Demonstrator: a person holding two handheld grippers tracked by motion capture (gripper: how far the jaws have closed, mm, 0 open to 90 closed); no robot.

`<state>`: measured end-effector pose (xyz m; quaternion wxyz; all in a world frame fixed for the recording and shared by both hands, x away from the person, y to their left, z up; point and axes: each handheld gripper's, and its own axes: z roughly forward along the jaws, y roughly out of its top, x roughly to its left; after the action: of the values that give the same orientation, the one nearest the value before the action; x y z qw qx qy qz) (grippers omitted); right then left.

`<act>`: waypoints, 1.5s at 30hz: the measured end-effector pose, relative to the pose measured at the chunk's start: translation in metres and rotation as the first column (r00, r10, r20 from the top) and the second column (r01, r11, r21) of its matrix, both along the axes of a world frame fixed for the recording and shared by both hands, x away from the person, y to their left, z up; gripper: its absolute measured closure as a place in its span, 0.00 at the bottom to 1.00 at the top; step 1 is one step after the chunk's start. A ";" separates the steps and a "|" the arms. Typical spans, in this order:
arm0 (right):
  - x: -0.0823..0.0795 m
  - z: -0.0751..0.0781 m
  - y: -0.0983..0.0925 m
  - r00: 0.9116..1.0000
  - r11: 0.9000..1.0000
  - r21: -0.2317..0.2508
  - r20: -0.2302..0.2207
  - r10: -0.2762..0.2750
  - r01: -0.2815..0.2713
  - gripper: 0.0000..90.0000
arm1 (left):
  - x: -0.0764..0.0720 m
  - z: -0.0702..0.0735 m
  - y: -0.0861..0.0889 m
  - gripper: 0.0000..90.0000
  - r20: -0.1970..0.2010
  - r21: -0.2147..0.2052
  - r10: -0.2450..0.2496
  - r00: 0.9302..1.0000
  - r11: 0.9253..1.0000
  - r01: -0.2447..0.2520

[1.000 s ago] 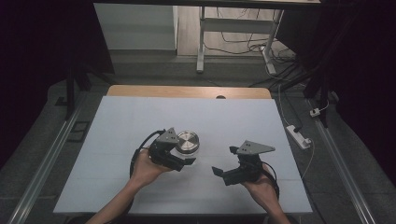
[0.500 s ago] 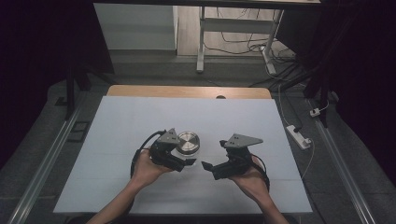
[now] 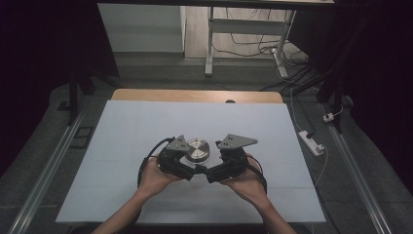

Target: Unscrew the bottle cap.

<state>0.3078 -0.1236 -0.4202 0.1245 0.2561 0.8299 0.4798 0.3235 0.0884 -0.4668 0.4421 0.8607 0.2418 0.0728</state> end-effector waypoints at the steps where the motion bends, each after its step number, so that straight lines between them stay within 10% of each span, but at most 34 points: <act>1: 0.001 0.000 0.002 1.000 1.000 0.000 0.002 0.002 -0.002 0.00 | 0.000 0.000 0.000 0.18 0.001 0.002 0.002 1.000 1.000 -0.002; 14: 0.006 -0.003 0.020 0.999 1.000 -0.003 0.037 -0.017 0.017 0.16 | -0.003 0.000 -0.005 0.18 -0.001 0.015 -0.025 1.000 1.000 0.025; 24: 0.010 -0.003 0.013 0.995 0.995 -0.002 0.023 0.095 -0.095 0.19 | -0.002 0.001 -0.003 0.18 -0.012 -0.009 -0.094 0.995 0.996 0.094; 35: 0.023 -0.001 -0.007 0.936 0.933 0.081 0.005 0.353 -0.352 0.19 | -0.005 0.003 -0.003 0.18 -0.009 -0.057 -0.236 0.972 0.970 0.235; 38: 0.025 -0.003 -0.009 0.928 0.924 0.092 -0.005 0.373 -0.371 0.19 | -0.005 0.002 -0.004 0.18 -0.006 -0.045 -0.222 0.975 0.974 0.222; 45: 0.024 0.006 -0.011 0.977 0.973 0.089 -0.016 0.214 -0.211 0.03 | -0.001 0.003 0.004 0.18 0.007 -0.030 -0.084 0.996 0.996 0.084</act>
<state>0.3320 -0.1348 -0.4146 0.0506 0.1772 0.8324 0.5226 0.3224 0.0927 -0.4637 0.4586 0.8630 0.2053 0.0530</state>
